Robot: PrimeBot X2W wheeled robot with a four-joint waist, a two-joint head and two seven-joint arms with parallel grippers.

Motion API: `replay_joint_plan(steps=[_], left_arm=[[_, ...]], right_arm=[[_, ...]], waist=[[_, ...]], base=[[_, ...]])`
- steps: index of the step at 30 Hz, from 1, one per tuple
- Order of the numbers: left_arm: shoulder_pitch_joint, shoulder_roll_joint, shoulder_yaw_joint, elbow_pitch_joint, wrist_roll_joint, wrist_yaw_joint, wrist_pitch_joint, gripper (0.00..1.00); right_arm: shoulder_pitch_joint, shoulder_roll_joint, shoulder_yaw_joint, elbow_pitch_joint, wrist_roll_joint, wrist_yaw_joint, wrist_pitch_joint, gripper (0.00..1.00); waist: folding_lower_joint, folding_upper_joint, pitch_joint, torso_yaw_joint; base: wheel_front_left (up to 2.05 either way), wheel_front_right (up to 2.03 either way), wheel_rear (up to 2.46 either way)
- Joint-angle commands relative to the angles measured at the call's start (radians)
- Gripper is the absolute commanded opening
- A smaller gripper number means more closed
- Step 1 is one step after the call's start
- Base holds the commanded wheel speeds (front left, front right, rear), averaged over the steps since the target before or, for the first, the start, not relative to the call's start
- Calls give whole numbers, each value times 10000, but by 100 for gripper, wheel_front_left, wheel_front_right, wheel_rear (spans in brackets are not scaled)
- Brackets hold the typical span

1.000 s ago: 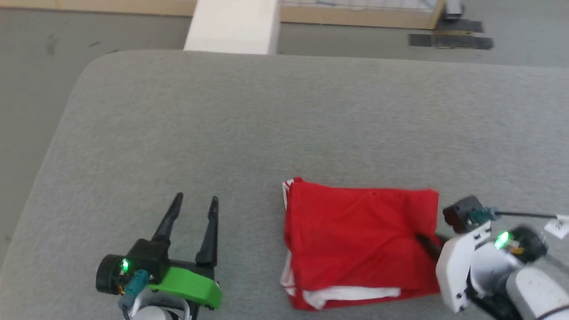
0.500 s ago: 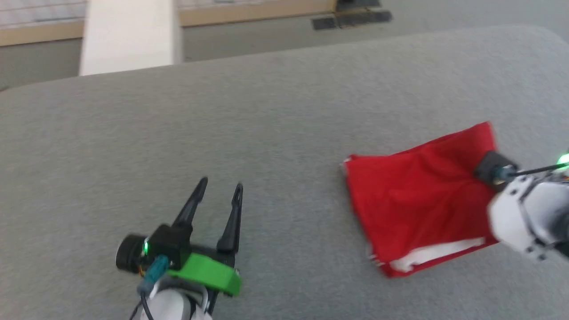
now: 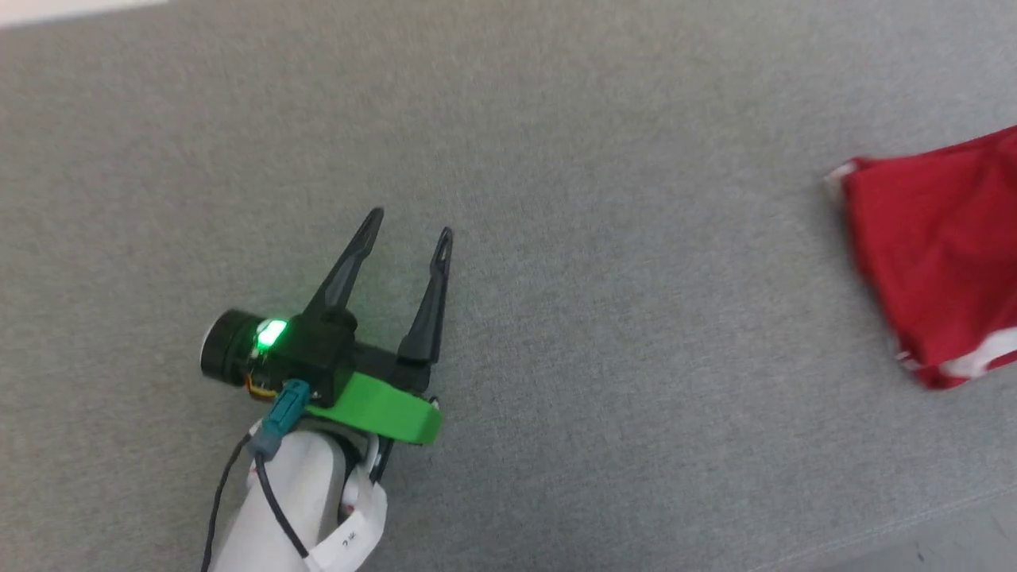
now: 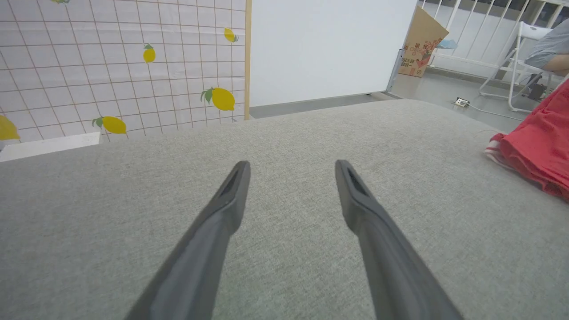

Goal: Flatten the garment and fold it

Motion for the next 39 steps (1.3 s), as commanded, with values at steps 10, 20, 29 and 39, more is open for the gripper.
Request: replay_joint_plan(steps=[10, 20, 29, 39], left_arm=[[-811, 380, -262, -503, 172, -62, -38, 100], [-858, 400, -349, -513, 130, -64, -38, 100], [-370, 163, -106, -226, -158, -65, -38, 100], [713, -93, 602, -17, -352, 88, -38, 100]], right_arm=[[98, 566, -2868, 3696, -1598, -19, -2401, 0], [-224, 1386, -4337, 4793, -2755, -19, -3094, 100], [-524, 1564, -4457, 4361, -3557, -19, -3319, 100], [-835, 2283, -3979, 2560, -2794, -19, -3678, 100]], waist=[[-1, -1, 2102, 693], [-1, -1, 2146, 816], [-1, -1, 754, 657], [-1, -1, -1379, 845]], base=[[0, 0, 0], [0, 0, 0], [0, 0, 0], [0, 0, 0]])
